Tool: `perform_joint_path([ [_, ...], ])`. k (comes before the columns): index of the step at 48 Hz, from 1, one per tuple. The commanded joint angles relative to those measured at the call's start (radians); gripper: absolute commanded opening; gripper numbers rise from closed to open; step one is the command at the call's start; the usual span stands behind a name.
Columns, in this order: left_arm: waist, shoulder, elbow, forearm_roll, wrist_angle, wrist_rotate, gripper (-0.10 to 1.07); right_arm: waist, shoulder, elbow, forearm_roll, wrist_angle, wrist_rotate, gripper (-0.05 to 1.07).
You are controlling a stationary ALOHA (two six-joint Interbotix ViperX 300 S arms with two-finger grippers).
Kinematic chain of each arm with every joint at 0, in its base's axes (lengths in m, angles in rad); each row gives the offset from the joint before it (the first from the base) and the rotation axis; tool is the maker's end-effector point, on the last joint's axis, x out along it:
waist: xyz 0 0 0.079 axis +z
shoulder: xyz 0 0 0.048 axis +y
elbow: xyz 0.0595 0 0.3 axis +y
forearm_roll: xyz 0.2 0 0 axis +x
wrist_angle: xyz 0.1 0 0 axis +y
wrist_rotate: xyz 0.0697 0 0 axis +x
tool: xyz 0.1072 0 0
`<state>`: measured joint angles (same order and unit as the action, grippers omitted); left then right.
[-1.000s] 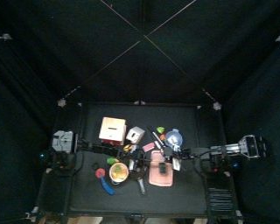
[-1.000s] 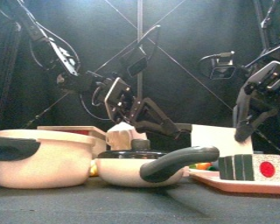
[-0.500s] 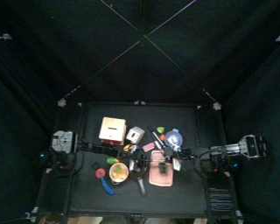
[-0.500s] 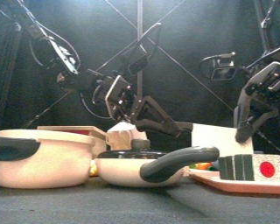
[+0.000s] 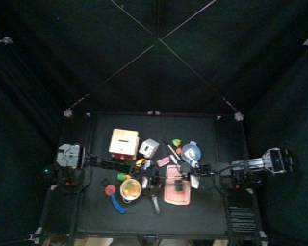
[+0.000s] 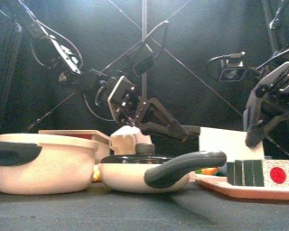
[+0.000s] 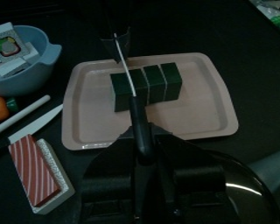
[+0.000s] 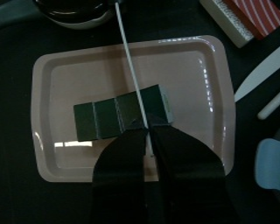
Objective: Cut sushi piece
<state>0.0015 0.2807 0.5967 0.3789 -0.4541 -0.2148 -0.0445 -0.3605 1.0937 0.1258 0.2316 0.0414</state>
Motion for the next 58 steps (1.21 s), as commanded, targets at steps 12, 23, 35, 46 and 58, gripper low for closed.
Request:
perform_joint_path([
  [12,-0.023,0.009,-0.009,0.005,0.003,0.003,0.42,-0.032,0.061,0.023,-0.008,-0.023,-0.002,0.31],
  [23,-0.023,0.011,-0.011,0.005,0.003,0.005,0.42,-0.032,0.069,0.028,-0.003,-0.028,-0.002,0.31],
  [35,-0.021,0.034,-0.012,0.005,0.003,0.005,0.42,-0.032,0.094,0.031,-0.003,-0.04,-0.002,0.31],
  [46,-0.005,0.052,-0.028,0.005,0.003,0.003,0.42,-0.04,0.133,0.026,-0.011,-0.046,-0.002,0.31],
  [58,0.014,0.046,-0.032,0.005,0.005,0.005,0.42,-0.058,0.109,0.02,-0.043,-0.041,-0.002,0.31],
])
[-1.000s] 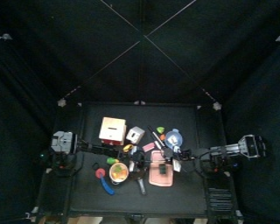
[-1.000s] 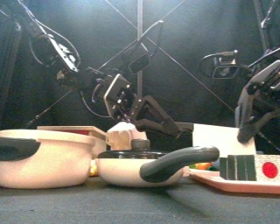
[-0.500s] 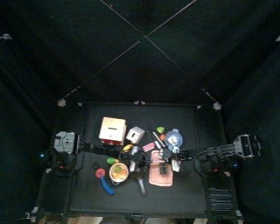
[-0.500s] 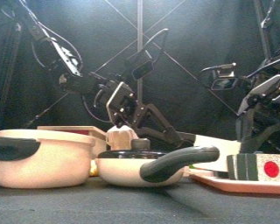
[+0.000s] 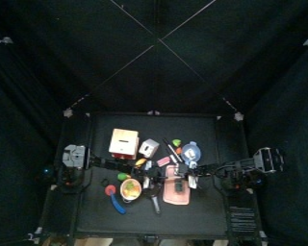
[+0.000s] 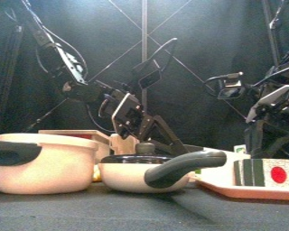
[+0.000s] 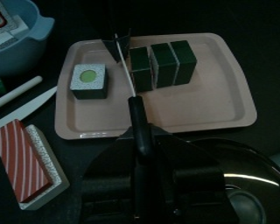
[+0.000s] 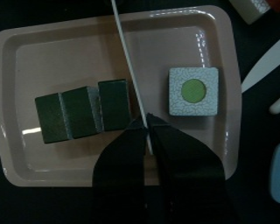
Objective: Cut sushi piece
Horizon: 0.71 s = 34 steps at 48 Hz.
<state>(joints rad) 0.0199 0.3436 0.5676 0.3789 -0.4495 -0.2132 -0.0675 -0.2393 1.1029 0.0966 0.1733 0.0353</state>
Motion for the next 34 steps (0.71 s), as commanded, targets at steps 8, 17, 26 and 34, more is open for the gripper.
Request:
perform_joint_path([
  [8,0.018,-0.017,-0.009,0.005,0.018,0.002,0.42,-0.069,-0.038,0.009,-0.017,0.018,0.003,0.31],
  [17,0.021,-0.02,-0.012,0.006,0.023,0.003,0.42,-0.069,-0.048,0.011,-0.02,0.02,0.005,0.31],
  [26,0.021,-0.02,-0.014,0.006,0.023,0.003,0.42,-0.069,-0.048,0.009,-0.02,0.02,0.005,0.31],
  [34,0.021,-0.021,-0.014,0.006,0.025,0.003,0.42,-0.069,-0.048,0.008,-0.021,0.02,0.005,0.31],
])
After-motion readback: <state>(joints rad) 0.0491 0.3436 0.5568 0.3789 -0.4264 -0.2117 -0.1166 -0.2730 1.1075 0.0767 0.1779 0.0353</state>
